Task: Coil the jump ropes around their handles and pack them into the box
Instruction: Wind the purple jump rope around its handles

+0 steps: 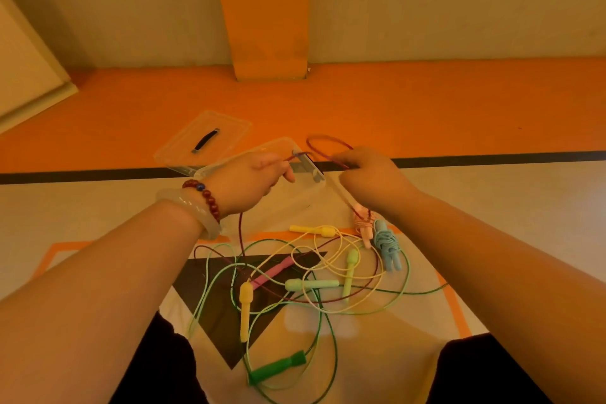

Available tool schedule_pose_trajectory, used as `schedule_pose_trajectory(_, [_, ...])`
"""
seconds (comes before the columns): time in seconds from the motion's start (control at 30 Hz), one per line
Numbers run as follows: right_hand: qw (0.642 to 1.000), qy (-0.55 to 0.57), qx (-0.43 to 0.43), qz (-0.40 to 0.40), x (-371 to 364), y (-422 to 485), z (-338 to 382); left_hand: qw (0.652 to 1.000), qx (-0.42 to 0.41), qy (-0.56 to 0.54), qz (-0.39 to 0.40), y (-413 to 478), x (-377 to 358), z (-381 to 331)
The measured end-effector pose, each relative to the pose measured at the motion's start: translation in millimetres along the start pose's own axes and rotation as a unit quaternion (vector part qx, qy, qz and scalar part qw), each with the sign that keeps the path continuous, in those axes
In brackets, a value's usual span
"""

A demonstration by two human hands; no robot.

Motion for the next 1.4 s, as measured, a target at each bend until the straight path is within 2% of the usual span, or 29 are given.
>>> schedule_pose_trajectory(0.1, [0.99, 0.123, 0.06, 0.031, -7.0, -3.8, 16.2, 0.993, -0.022, 0.117, 0.008, -1.0, -6.0, -9.3])
schedule_pose_trajectory(0.17, [0.985, 0.136, 0.082, 0.068, -21.2, -3.8, 19.8, 0.989, -0.043, 0.142, 0.014, 0.4, -11.2, -12.7])
schedule_pose_trajectory(0.23, [0.983, 0.118, 0.098, 0.097, -32.6, -2.0, 19.1, 0.991, -0.056, 0.121, 0.03, 0.8, -16.0, -15.1])
schedule_pose_trajectory(0.3, [0.983, 0.1, 0.112, 0.101, -34.0, -2.0, 21.1, 0.997, -0.05, 0.05, 0.032, 1.1, -14.3, -13.4])
schedule_pose_trajectory(0.37, [0.986, 0.089, 0.12, 0.071, -27.7, -2.0, 21.4, 0.998, -0.043, -0.033, 0.024, -0.2, -7.9, -9.7])
schedule_pose_trajectory(0.43, [0.985, 0.132, 0.107, 0.024, -16.8, -1.3, 18.7, 0.998, -0.022, -0.034, 0.042, -1.6, -3.4, 1.6])
schedule_pose_trajectory(0.5, [0.967, 0.243, 0.076, -0.03, -1.8, 1.0, 9.6, 0.991, 0.051, 0.073, 0.098, -3.9, -5.1, 28.4])
schedule_pose_trajectory(0.53, [0.952, 0.294, 0.063, -0.063, 9.4, 1.7, 4.7, 0.976, 0.103, 0.139, 0.132, -7.4, -7.0, 45.9])
schedule_pose_trajectory(0.6, [0.937, 0.322, 0.043, -0.127, 33.2, 1.9, -5.0, 0.95, 0.165, 0.21, 0.164, -10.8, -7.1, 71.0])
schedule_pose_trajectory(0.67, [0.961, 0.239, 0.011, -0.135, 44.6, 3.0, -14.5, 0.972, 0.166, 0.123, 0.115, -8.4, 1.4, 72.2])
schedule_pose_trajectory(0.73, [0.993, 0.087, -0.035, -0.074, 36.1, 3.5, -20.7, 0.994, 0.108, 0.009, 0.034, -3.9, 13.4, 51.2])
schedule_pose_trajectory(0.8, [0.996, -0.056, -0.056, -0.042, 23.2, 4.1, -24.3, 0.994, 0.051, -0.092, -0.009, -1.8, 19.6, 25.0])
schedule_pose_trajectory(0.83, [0.992, -0.102, -0.048, -0.055, 19.5, 3.4, -21.9, 0.992, 0.027, -0.125, -0.024, -1.5, 20.7, 13.7])
schedule_pose_trajectory(0.93, [0.986, -0.122, 0.049, -0.106, 17.2, -5.5, 4.8, 0.992, 0.008, -0.117, -0.047, -1.4, 19.0, -3.2])
schedule_pose_trajectory(0.97, [0.982, -0.122, 0.101, -0.1, 12.8, -7.4, 14.9, 0.994, 0.019, -0.105, -0.038, -1.6, 14.4, -3.7])
schedule_pose_trajectory(1.03, [0.978, -0.122, 0.166, -0.039, -6.9, -8.5, 28.6, 0.993, 0.037, -0.114, -0.012, -1.7, 2.4, -4.5])
schedule_pose_trajectory(1.13, [0.985, -0.029, 0.166, 0.031, -28.7, -3.5, 26.4, 0.995, -0.002, -0.094, 0.012, -1.2, -8.4, -9.7])
schedule_pose_trajectory(1.2, [0.986, 0.024, 0.161, 0.037, -30.0, -2.3, 24.9, 0.992, -0.023, -0.121, 0.023, -1.8, -8.6, -10.1])
schedule_pose_trajectory(1.27, [0.987, 0.045, 0.154, -0.01, -20.9, 0.0, 22.0, 0.991, -0.015, -0.127, 0.027, -2.1, -1.9, -3.4])
schedule_pose_trajectory(1.3, [0.986, 0.091, 0.139, -0.036, -13.2, 1.0, 18.0, 0.994, 0.001, -0.105, 0.034, -2.6, 1.8, 3.8])
schedule_pose_trajectory(1.4, [0.954, 0.258, 0.095, -0.12, 16.2, 0.6, 7.4, 0.987, 0.085, 0.084, 0.105, -4.2, 6.2, 42.7])
Point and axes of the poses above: each hand's wrist, its own y-axis towards the middle knuckle, its own x-axis out of the back of the hand, z = x × y, the point moved 8 cm from there along y, towards the middle knuckle, and after that the axes turned 5 degrees about z, right-handed, at the moved point
